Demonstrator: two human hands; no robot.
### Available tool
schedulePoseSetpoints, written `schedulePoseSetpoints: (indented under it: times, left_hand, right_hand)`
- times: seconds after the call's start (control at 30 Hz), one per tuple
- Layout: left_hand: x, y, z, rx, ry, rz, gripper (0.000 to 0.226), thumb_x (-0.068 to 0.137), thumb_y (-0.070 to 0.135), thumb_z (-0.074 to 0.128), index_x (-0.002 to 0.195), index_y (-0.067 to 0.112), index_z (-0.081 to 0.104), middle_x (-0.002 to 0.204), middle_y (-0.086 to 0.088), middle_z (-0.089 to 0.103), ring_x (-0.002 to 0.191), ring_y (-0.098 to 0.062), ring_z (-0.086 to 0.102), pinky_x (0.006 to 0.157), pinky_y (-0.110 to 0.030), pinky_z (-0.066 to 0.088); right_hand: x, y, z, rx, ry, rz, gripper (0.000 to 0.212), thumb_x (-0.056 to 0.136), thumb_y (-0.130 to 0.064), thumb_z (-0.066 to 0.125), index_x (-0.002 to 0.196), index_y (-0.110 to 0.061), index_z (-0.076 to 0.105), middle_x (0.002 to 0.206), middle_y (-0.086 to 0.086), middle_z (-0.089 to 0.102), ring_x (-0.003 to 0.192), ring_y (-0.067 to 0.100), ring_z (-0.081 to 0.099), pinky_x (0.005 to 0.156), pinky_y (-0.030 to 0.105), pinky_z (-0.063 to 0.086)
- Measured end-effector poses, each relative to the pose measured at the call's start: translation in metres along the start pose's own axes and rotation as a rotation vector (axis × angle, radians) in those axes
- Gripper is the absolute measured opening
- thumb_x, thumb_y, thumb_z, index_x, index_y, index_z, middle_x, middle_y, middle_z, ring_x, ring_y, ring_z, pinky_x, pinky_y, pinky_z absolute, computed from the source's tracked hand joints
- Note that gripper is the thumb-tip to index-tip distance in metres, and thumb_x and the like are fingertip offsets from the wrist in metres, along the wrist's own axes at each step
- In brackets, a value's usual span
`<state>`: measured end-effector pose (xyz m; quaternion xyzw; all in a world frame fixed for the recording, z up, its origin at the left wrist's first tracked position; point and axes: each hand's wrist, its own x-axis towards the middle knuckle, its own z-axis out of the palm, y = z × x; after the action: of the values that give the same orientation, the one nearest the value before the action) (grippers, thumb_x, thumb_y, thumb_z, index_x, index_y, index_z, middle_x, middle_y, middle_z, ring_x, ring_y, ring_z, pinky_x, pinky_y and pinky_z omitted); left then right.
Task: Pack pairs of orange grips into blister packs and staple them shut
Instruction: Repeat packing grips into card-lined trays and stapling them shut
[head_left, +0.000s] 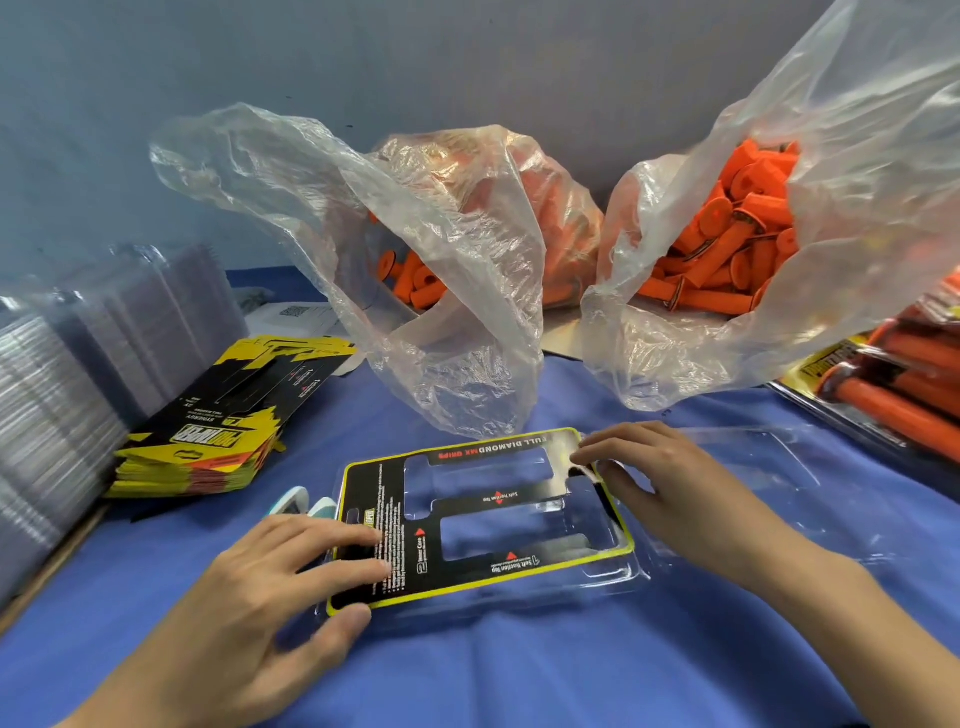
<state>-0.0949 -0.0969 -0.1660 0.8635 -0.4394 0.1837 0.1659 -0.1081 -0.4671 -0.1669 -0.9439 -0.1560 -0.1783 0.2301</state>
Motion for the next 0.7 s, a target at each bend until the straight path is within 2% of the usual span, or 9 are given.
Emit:
schedulePoseSetpoints:
  times: [0.13, 0.23, 0.3, 0.47, 0.57, 0.7]
  left_hand:
    - [0.002, 0.003, -0.001, 0.011, 0.036, -0.088, 0.047, 0.102, 0.052, 0.034, 0.109, 0.027, 0.074, 0.122, 0.011, 0.064, 0.111, -0.009, 0.055, 0.105, -0.028, 0.037]
    - [0.003, 0.005, 0.001, 0.026, 0.004, -0.138, 0.052, 0.102, 0.054, 0.031, 0.117, 0.025, 0.071, 0.127, 0.010, 0.062, 0.116, -0.011, 0.051, 0.107, -0.028, 0.032]
    - [0.005, 0.006, 0.002, 0.040, -0.022, -0.166, 0.052, 0.102, 0.054, 0.031, 0.123, 0.024, 0.068, 0.130, 0.010, 0.060, 0.119, -0.010, 0.049, 0.108, -0.030, 0.031]
    - [0.009, 0.007, 0.003, 0.111, -0.119, -0.190, 0.054, 0.099, 0.057, 0.031, 0.126, 0.025, 0.065, 0.130, 0.012, 0.061, 0.119, -0.008, 0.048, 0.111, -0.024, 0.024]
    - [0.011, 0.008, 0.003, 0.114, -0.147, -0.203, 0.053, 0.099, 0.057, 0.031, 0.128, 0.027, 0.064, 0.132, 0.013, 0.060, 0.119, -0.009, 0.051, 0.111, -0.028, 0.026]
    - [0.017, 0.011, 0.000, 0.115, -0.112, -0.191, 0.046, 0.098, 0.049, 0.038, 0.123, 0.025, 0.067, 0.127, 0.012, 0.062, 0.118, -0.004, 0.046, 0.110, -0.021, 0.023]
  right_hand:
    - [-0.002, -0.002, -0.002, 0.015, 0.040, -0.022, 0.021, 0.097, -0.023, 0.055, 0.106, -0.026, 0.073, 0.102, -0.020, 0.068, 0.102, 0.014, 0.061, 0.089, 0.038, 0.050]
    - [-0.002, -0.007, -0.004, 0.044, 0.061, -0.024, 0.030, 0.096, -0.035, 0.045, 0.108, -0.028, 0.072, 0.100, -0.020, 0.067, 0.099, 0.013, 0.061, 0.088, 0.038, 0.050]
    - [0.000, -0.008, -0.004, 0.041, 0.059, -0.022, 0.029, 0.097, -0.034, 0.045, 0.113, -0.030, 0.069, 0.105, -0.019, 0.065, 0.102, 0.013, 0.060, 0.089, 0.039, 0.048]
    - [0.003, -0.015, 0.003, 0.024, -0.019, -0.008, 0.028, 0.098, -0.036, 0.051, 0.123, -0.036, 0.063, 0.123, -0.028, 0.058, 0.119, 0.003, 0.051, 0.101, 0.031, 0.041]
    - [0.003, -0.018, 0.007, -0.004, -0.061, -0.009, 0.031, 0.098, -0.035, 0.052, 0.128, -0.037, 0.060, 0.128, -0.023, 0.057, 0.122, 0.006, 0.049, 0.103, 0.024, 0.037]
    - [0.003, -0.020, 0.010, -0.023, -0.073, -0.005, 0.031, 0.098, -0.029, 0.057, 0.129, -0.033, 0.061, 0.128, -0.021, 0.059, 0.120, 0.010, 0.053, 0.103, 0.025, 0.038]
